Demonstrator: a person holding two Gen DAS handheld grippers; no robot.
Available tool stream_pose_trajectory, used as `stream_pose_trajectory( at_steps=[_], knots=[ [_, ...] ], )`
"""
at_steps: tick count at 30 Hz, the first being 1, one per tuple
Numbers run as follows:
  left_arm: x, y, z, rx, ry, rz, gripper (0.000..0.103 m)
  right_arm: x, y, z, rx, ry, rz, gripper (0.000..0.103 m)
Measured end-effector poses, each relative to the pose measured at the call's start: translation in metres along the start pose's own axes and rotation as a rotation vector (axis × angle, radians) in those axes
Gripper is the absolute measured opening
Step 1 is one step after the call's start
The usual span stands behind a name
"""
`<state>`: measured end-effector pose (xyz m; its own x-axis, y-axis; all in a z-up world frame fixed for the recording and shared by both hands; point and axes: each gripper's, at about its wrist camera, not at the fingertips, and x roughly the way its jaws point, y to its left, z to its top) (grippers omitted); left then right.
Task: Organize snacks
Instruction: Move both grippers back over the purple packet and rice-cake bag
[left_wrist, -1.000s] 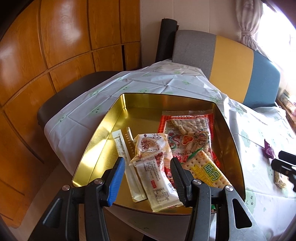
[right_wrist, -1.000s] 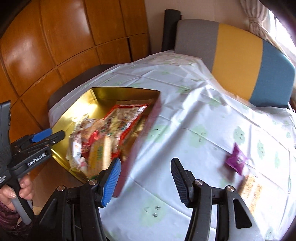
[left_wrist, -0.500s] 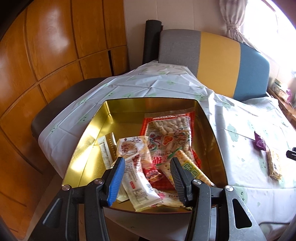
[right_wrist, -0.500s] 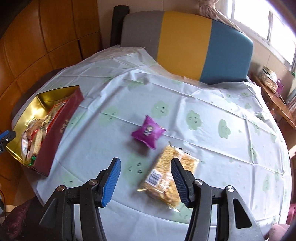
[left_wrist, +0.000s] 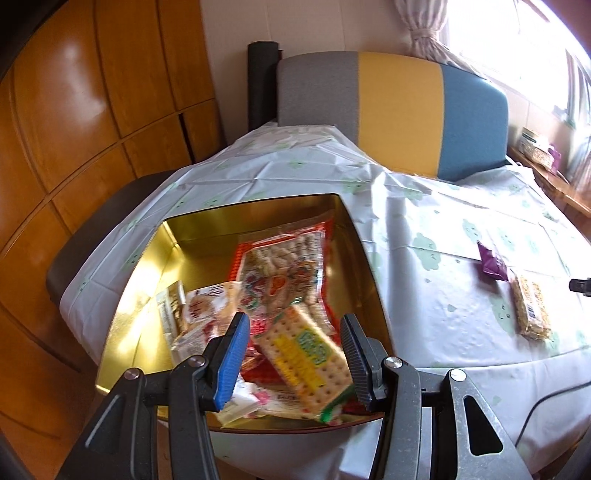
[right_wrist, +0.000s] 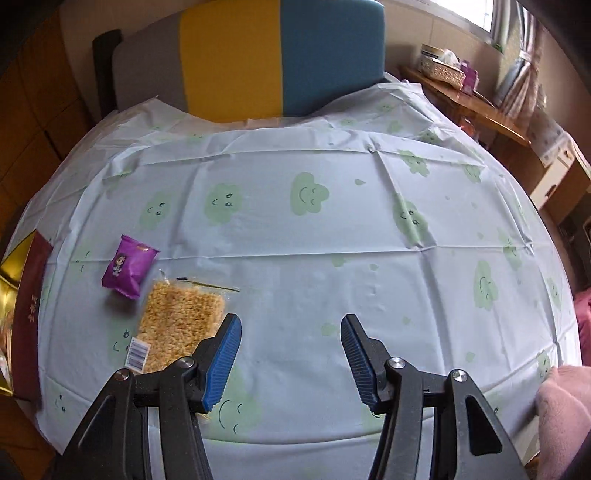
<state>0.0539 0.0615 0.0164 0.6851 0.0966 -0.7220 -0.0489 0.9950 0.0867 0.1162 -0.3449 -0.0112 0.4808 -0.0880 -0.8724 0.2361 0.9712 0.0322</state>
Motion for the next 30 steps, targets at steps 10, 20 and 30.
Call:
stream_pose_trajectory(
  at_steps=[10, 20, 30],
  knots=[
    [0.005, -0.039, 0.004, 0.076, 0.013, -0.056, 0.052, 0.006, -0.012, -0.003, 0.049, 0.045, -0.032, 0.057],
    [0.008, -0.063, 0.002, 0.118, 0.035, -0.093, 0.052, 0.008, -0.014, -0.003, 0.054, 0.059, -0.053, 0.057],
    [0.015, -0.079, 0.001, 0.145, 0.062, -0.109, 0.051, 0.008, -0.013, -0.004, 0.054, 0.059, -0.053, 0.057]
  ],
)
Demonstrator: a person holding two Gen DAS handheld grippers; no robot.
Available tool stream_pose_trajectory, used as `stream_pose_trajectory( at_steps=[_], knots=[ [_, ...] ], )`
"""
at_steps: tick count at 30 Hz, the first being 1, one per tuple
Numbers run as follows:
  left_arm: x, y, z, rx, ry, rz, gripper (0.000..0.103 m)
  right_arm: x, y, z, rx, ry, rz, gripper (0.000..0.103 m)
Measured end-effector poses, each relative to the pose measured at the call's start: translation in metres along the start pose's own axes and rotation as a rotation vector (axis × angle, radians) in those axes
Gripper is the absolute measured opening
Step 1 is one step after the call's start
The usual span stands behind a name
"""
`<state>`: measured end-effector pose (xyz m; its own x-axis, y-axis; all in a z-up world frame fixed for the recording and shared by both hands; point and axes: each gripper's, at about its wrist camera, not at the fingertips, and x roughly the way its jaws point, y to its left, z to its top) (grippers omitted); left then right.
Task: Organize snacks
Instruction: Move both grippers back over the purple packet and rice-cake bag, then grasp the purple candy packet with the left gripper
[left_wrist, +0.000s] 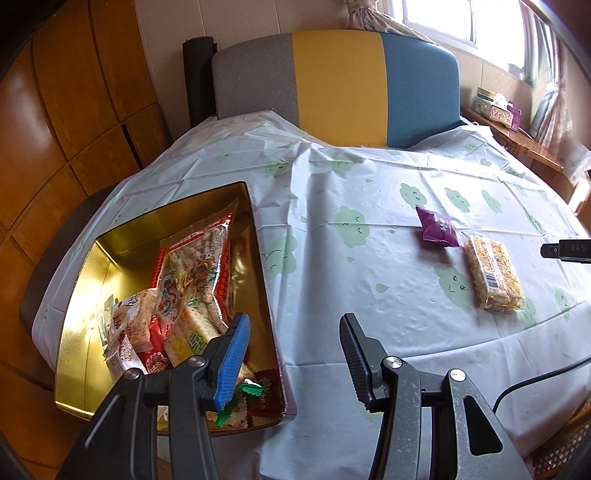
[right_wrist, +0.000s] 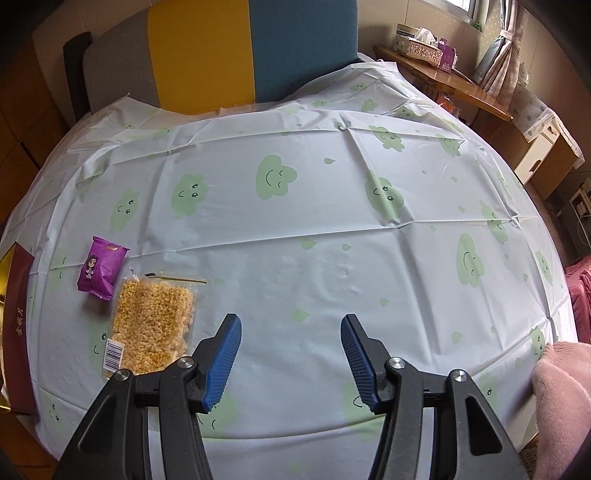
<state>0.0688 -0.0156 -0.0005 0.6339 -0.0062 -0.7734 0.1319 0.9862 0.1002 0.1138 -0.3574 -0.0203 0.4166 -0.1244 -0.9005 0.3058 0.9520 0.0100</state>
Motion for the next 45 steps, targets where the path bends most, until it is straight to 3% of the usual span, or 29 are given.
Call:
stream_pose_trajectory(
  at_steps=[16, 20, 24, 38, 40, 45],
  knots=[
    [0.025, -0.060, 0.037, 0.072, 0.044, -0.121, 0.052, -0.002, 0.000, 0.000, -0.002, -0.004, 0.011, 0.057],
    [0.040, -0.081, 0.057, 0.093, 0.053, -0.155, 0.061, -0.004, 0.000, 0.000, -0.005, -0.009, 0.020, 0.057],
    [0.057, -0.104, 0.076, 0.116, 0.064, -0.182, 0.062, -0.005, -0.001, 0.001, -0.004, -0.011, 0.027, 0.057],
    [0.140, -0.163, 0.112, 0.204, 0.176, -0.182, 0.066, -0.003, -0.002, 0.005, -0.005, 0.000, 0.060, 0.057],
    [0.151, -0.161, 0.110, 0.190, 0.211, -0.195, 0.043, -0.003, -0.002, 0.005, -0.005, 0.002, 0.069, 0.057],
    [0.138, -0.141, 0.096, 0.121, 0.197, -0.225, 0.040, -0.002, -0.001, 0.004, -0.010, 0.007, 0.072, 0.057]
  ],
)
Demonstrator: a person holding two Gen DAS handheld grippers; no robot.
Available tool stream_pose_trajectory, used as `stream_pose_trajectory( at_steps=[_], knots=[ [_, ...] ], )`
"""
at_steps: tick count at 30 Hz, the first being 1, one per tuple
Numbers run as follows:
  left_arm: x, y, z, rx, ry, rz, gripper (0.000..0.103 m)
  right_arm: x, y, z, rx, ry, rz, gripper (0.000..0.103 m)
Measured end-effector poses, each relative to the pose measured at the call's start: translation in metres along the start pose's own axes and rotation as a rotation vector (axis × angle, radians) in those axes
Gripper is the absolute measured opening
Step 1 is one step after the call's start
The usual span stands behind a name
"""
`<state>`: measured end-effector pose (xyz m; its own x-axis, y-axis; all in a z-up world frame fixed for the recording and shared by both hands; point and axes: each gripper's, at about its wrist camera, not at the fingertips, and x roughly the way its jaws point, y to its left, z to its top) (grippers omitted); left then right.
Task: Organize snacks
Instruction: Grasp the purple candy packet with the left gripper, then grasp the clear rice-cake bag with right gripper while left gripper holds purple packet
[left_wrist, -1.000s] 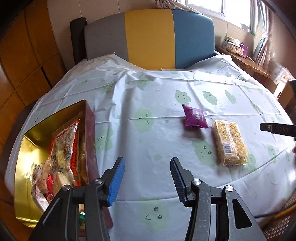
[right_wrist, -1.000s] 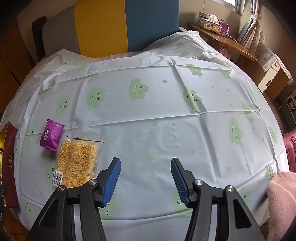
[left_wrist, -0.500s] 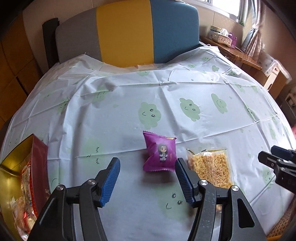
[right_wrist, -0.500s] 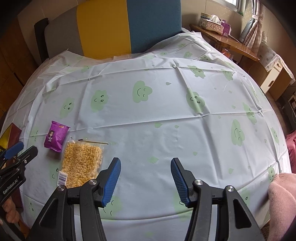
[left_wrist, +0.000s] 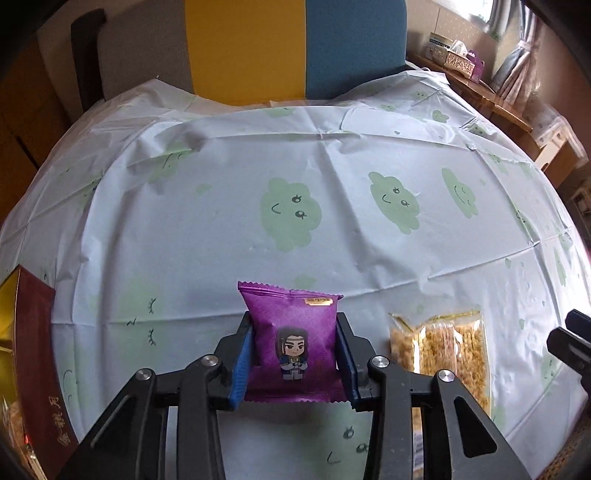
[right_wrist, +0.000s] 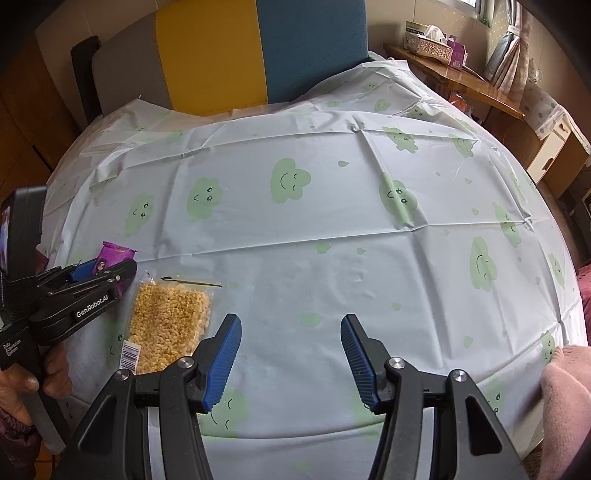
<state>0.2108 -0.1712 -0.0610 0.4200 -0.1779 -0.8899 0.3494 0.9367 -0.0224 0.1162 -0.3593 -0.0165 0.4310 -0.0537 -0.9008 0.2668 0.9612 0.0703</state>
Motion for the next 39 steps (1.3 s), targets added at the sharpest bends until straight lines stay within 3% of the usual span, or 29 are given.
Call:
stream_pose_trajectory(
  at_steps=[9, 14, 16, 20, 26, 28, 30, 39],
  knots=[
    [-0.051, 0.017, -0.072, 0.000, -0.078, 0.032, 0.041, 0.008, 0.003, -0.003, -0.022, 0.035, -0.036, 0.057],
    [-0.054, 0.028, -0.109, -0.042, -0.057, 0.019, 0.041, 0.017, 0.009, -0.008, -0.063, 0.068, -0.065, 0.057],
    [-0.055, 0.024, -0.119, -0.018, -0.113, 0.041, 0.041, 0.020, 0.011, -0.009, -0.074, 0.081, -0.061, 0.057],
    [-0.053, 0.016, -0.127, 0.024, -0.161, 0.079, 0.042, 0.022, 0.016, -0.012, -0.095, 0.088, -0.036, 0.058],
    [-0.054, 0.018, -0.135, 0.040, -0.219, 0.071, 0.044, 0.024, 0.028, -0.016, -0.101, 0.114, 0.080, 0.059],
    [-0.054, 0.018, -0.136, 0.043, -0.229, 0.074, 0.044, 0.025, 0.035, -0.018, -0.091, 0.139, 0.161, 0.078],
    [-0.054, 0.018, -0.138, 0.049, -0.246, 0.074, 0.044, 0.026, 0.043, -0.020, -0.079, 0.149, 0.210, 0.083],
    [-0.054, 0.020, -0.141, 0.044, -0.269, 0.058, 0.044, 0.054, 0.090, -0.004, -0.059, 0.180, 0.171, 0.089]
  ],
)
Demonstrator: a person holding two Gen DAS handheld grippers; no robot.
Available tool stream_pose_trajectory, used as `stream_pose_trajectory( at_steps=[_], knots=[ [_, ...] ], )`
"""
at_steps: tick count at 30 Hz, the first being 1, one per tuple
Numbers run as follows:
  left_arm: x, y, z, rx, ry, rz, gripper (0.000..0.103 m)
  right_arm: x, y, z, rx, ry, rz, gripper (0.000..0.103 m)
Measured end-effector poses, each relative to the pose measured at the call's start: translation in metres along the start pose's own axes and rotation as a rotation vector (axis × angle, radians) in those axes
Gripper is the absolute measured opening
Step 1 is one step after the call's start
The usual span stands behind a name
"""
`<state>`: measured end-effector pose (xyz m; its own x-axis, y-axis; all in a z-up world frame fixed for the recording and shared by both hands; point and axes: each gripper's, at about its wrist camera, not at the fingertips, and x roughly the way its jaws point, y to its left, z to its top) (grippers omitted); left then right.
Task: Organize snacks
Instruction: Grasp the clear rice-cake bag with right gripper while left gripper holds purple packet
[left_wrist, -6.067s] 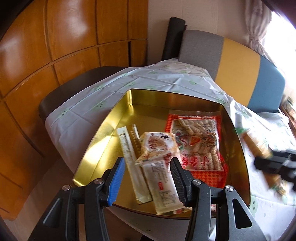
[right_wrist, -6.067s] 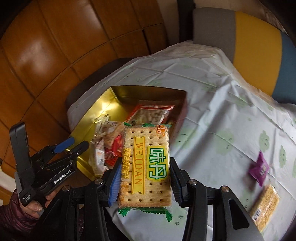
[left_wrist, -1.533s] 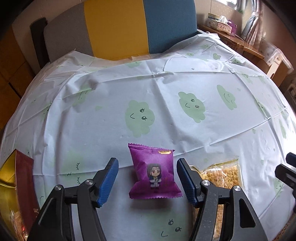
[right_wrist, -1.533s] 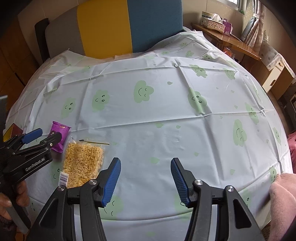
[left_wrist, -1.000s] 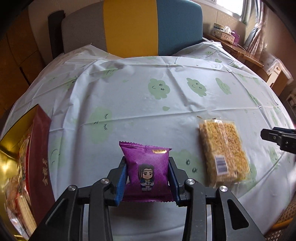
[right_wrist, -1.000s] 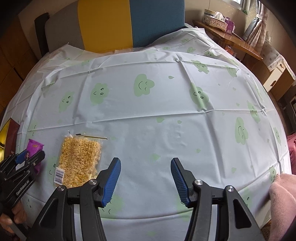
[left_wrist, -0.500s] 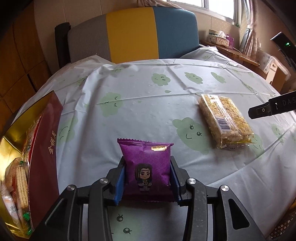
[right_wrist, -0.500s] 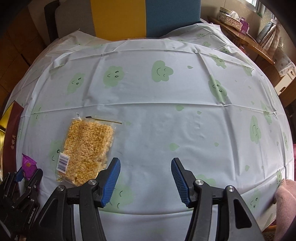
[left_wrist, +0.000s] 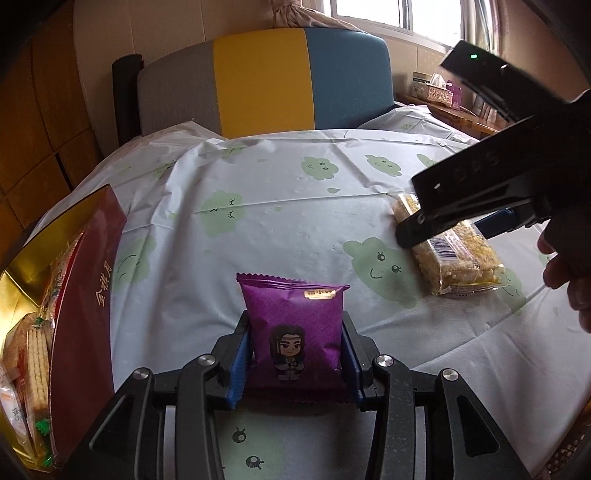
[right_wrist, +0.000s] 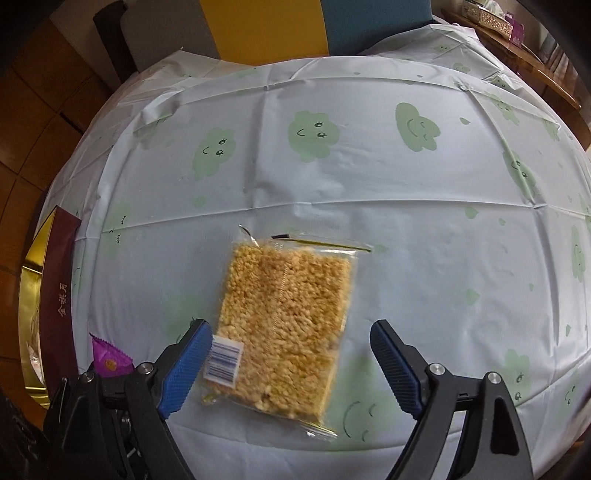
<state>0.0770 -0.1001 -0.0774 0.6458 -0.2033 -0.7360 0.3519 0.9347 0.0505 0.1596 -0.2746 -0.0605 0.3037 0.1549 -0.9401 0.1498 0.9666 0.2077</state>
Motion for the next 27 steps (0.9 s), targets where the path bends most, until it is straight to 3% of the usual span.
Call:
stream_pose_trajectory(
  at_steps=[2, 4, 6, 11, 15, 17, 20, 27],
  knots=[
    [0.000, 0.000, 0.000, -0.002, 0.000, -0.002, 0.044, 0.014, 0.015, 0.002, -0.048, 0.035, -0.035, 0.092],
    [0.000, 0.000, -0.001, -0.001, -0.002, -0.003, 0.044, 0.022, 0.031, -0.001, -0.128, 0.042, -0.130, 0.089],
    [-0.001, 0.000, -0.001, 0.003, -0.003, -0.002, 0.044, 0.019, 0.041, -0.003, -0.195, 0.028, -0.122, 0.077],
    [0.000, 0.000, -0.001, 0.005, -0.003, 0.002, 0.044, 0.009, 0.048, -0.028, -0.467, 0.086, -0.176, 0.077],
    [0.000, -0.001, 0.000, 0.013, 0.000, 0.008, 0.045, 0.008, 0.017, -0.033, -0.408, 0.108, -0.074, 0.078],
    [0.000, -0.002, 0.000, 0.018, 0.001, 0.015, 0.045, 0.008, 0.009, -0.034, -0.377, 0.075, -0.023, 0.078],
    [0.001, -0.004, 0.003, 0.025, 0.019, 0.028, 0.045, 0.007, 0.015, -0.044, -0.421, 0.058, -0.078, 0.078],
    [0.005, -0.005, 0.008, 0.019, 0.056, 0.048, 0.045, 0.013, 0.009, -0.035, -0.406, 0.055, -0.096, 0.093]
  ],
)
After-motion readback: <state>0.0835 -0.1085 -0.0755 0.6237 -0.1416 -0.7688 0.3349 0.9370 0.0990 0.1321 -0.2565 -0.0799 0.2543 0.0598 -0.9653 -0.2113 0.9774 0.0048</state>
